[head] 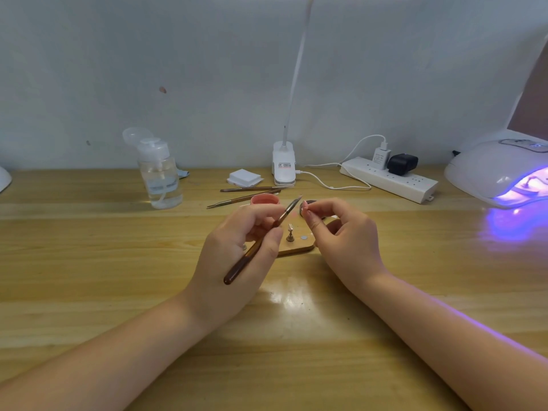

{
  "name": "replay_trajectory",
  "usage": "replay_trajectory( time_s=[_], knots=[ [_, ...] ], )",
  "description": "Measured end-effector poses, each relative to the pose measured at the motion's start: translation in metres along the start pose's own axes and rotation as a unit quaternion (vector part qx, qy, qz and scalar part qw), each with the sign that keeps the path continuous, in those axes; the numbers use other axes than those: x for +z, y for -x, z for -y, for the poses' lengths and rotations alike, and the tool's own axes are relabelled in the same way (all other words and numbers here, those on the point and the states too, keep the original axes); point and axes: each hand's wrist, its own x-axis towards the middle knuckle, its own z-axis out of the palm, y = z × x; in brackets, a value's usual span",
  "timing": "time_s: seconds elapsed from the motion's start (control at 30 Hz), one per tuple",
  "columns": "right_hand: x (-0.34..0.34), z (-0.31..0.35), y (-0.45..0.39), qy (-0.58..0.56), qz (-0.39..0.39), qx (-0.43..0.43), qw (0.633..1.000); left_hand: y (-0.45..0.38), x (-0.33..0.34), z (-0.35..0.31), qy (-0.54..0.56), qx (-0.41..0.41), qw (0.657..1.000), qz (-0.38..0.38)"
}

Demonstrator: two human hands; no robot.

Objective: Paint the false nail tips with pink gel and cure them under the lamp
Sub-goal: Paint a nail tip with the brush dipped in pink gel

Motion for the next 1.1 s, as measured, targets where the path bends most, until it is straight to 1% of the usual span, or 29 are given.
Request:
replay_trajectory(
  time_s=[0.13,0.3,0.47,0.63,0.77,0.83,0.9,0.97,1.0,1.03,1.1],
  knots=[
    [-0.001,-0.001,0.0,0.005,0.008,0.002,1.0,0.001,0.0,-0.001,-0.021,0.006,1.0,0.01],
    [0.0,-0.001,-0.001,0.003,0.014,0.011,1.0,0.001,-0.001,-0.001,0.015,-0.03,0.999,-0.011],
    [-0.001,0.0,-0.001,0.0,0.019,0.014,1.0,0.002,-0.002,-0.001,0.005,-0.042,0.999,0.006],
    [-0.001,0.0,-0.001,0.0,0.022,0.02,1.0,0.002,0.0,-0.003,0.025,-0.048,0.998,-0.023],
    [-0.001,-0.001,-0.001,-0.003,0.019,0.03,0.999,0.002,-0.004,-0.005,0.016,-0.055,0.998,0.011],
    [0.0,-0.003,-0.002,-0.006,0.016,0.038,0.999,-0.002,-0.008,-0.011,0.034,-0.055,0.998,0.01],
    [0.001,-0.004,-0.002,0.0,0.018,0.041,0.999,-0.016,-0.014,-0.016,0.034,-0.083,0.996,-0.021],
    [0.001,-0.005,-0.003,0.003,0.019,0.045,0.999,-0.041,-0.025,-0.017,0.012,-0.142,0.988,-0.062],
    [0.002,-0.006,-0.003,0.005,0.021,0.048,0.999,-0.055,-0.033,-0.015,0.004,-0.176,0.982,-0.068],
    [0.002,-0.006,-0.004,0.005,0.021,0.051,0.998,-0.068,-0.042,-0.014,-0.005,-0.206,0.977,-0.064],
    [0.002,-0.007,-0.003,0.005,0.019,0.051,0.998,-0.091,-0.053,-0.01,-0.048,-0.246,0.968,-0.029]
  ],
)
